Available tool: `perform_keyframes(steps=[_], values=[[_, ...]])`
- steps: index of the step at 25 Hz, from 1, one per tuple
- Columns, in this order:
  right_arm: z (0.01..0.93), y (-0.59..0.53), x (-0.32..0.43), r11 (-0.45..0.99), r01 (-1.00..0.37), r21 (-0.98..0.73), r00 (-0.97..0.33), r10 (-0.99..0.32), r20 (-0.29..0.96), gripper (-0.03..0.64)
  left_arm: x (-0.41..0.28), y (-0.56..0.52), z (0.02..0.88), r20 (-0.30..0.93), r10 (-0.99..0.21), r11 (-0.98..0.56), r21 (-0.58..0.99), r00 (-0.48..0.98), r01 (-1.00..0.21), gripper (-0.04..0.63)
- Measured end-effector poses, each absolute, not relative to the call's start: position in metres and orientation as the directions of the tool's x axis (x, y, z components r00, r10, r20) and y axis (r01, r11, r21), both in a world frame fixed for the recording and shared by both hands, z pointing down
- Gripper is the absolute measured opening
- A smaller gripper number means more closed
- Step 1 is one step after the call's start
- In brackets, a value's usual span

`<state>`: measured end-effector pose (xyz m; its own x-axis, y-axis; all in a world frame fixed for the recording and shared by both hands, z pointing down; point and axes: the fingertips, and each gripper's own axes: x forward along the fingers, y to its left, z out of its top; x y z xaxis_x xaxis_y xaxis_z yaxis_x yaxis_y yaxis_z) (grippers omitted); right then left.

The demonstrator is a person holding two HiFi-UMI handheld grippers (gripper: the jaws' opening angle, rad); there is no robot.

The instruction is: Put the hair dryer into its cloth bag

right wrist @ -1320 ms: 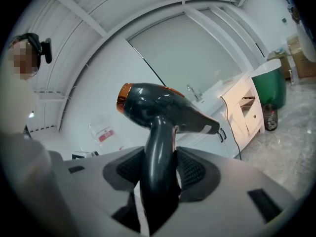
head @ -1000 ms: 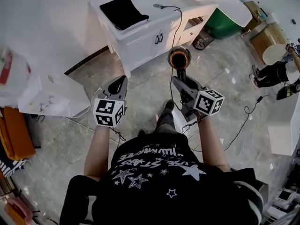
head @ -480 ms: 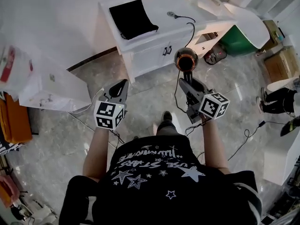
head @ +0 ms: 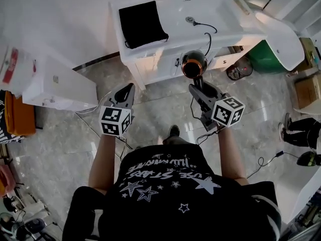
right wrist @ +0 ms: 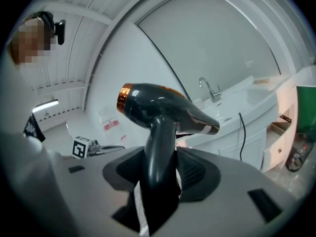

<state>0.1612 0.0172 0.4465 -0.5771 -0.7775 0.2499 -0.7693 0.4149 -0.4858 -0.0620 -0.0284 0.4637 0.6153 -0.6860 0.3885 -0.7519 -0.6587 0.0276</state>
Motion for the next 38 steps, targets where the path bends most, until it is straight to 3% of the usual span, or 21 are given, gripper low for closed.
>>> perform_keyframes(steps=[15,29,32,38], values=[[0.456,-0.017,0.182,0.601,-0.718,-0.352,-0.695,-0.650,0.307,0.195,-0.033,-0.037,0.464,0.408,-0.764,-0.561,-0.039,0.499,-0.827,0.009],[0.453,-0.071,0.169,0.653,-0.706,-0.274,-0.707,-0.620,0.341,0.194,-0.036,-0.147,0.481,0.468,-0.738,-0.622,-0.194,0.485,-0.759,0.011],[0.452,-0.088,0.166,0.674,-0.695,-0.249,-0.713,-0.604,0.355,0.194,-0.034,-0.175,0.493,0.487,-0.724,-0.642,-0.218,0.488,-0.735,0.061],[0.458,-0.121,0.168,0.682,-0.696,-0.225,-0.705,-0.592,0.389,0.195,-0.034,-0.224,0.522,0.538,-0.704,-0.672,-0.294,0.464,-0.679,0.100]])
